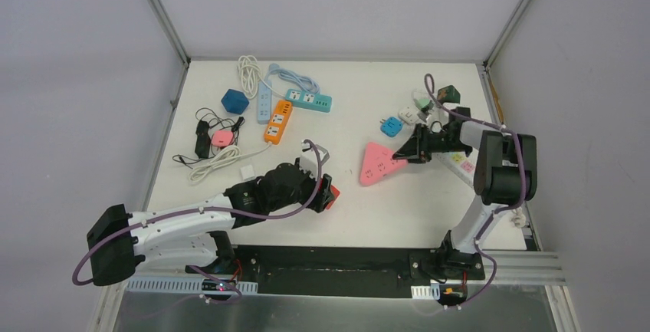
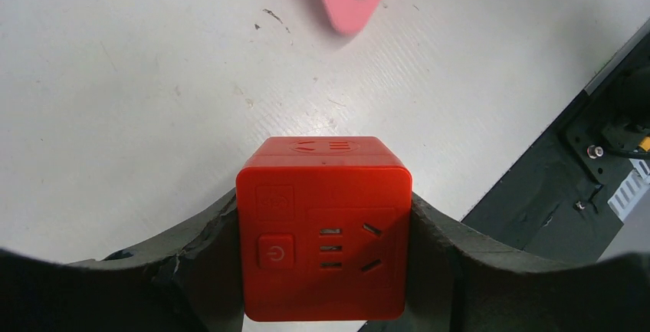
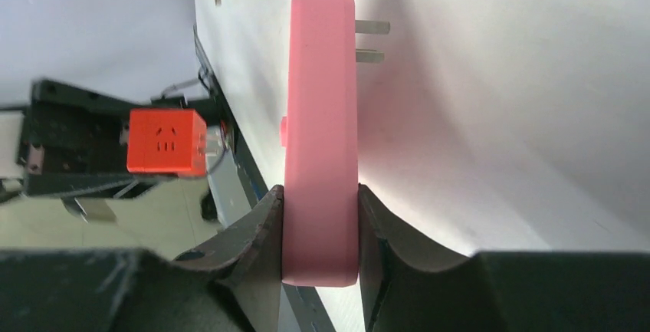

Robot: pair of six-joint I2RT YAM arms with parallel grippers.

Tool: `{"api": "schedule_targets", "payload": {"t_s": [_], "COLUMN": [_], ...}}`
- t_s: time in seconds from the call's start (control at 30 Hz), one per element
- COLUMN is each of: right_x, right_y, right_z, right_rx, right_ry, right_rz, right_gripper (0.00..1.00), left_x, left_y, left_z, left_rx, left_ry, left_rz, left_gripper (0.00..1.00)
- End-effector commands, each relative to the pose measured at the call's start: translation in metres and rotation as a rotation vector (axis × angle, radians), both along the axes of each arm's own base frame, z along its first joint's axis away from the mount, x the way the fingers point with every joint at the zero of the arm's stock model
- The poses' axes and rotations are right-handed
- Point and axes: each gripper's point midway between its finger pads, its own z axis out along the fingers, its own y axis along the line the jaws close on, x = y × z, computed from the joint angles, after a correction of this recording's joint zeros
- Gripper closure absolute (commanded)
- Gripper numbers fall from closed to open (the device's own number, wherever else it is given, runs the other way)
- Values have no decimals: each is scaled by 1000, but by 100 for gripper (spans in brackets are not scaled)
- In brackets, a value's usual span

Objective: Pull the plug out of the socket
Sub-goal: Place the plug at the center of the board.

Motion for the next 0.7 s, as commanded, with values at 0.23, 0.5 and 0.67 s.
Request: {"api": "schedule_targets", "payload": {"t_s": [0.23,0.5,0.67], "right_x": [44,42,41], "right_y": [-79,-88,-97], "right_z": [-7,-3,3], "right_rx": [-28,-90,-184], "right_ry": [-18,8,-87], "right_rz": [-398,-436,-417], "right_gripper": [72,21,4], "left_x": [6,6,7], "left_y": [-3,-2,-3], "left_z": [35,32,33], "left_rx": [-164,-156,-155], "left_ry": [-51,-50,-53], "left_rz": [43,45,41], "left_gripper": [100,100,100]}}
